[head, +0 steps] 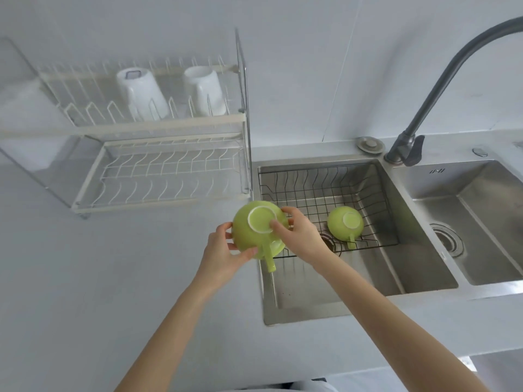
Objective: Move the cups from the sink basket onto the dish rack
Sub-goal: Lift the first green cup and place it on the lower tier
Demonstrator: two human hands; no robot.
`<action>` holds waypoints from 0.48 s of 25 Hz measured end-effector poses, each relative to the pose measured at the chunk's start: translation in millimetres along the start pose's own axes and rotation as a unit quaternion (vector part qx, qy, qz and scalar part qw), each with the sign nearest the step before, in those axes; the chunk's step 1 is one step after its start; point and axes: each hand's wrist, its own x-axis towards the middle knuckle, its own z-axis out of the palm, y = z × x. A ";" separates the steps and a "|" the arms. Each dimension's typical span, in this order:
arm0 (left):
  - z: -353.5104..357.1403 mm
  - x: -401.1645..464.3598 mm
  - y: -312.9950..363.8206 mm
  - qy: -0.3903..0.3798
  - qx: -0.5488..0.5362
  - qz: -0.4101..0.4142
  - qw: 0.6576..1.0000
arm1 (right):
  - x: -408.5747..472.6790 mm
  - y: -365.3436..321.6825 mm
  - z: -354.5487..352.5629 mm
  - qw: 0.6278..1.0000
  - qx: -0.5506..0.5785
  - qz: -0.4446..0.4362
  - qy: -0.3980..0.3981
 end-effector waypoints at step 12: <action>-85.2 36.0 -25.9 0.019 0.068 0.077 0.994 | 20.1 -59.4 75.0 0.998 -0.053 -0.030 0.003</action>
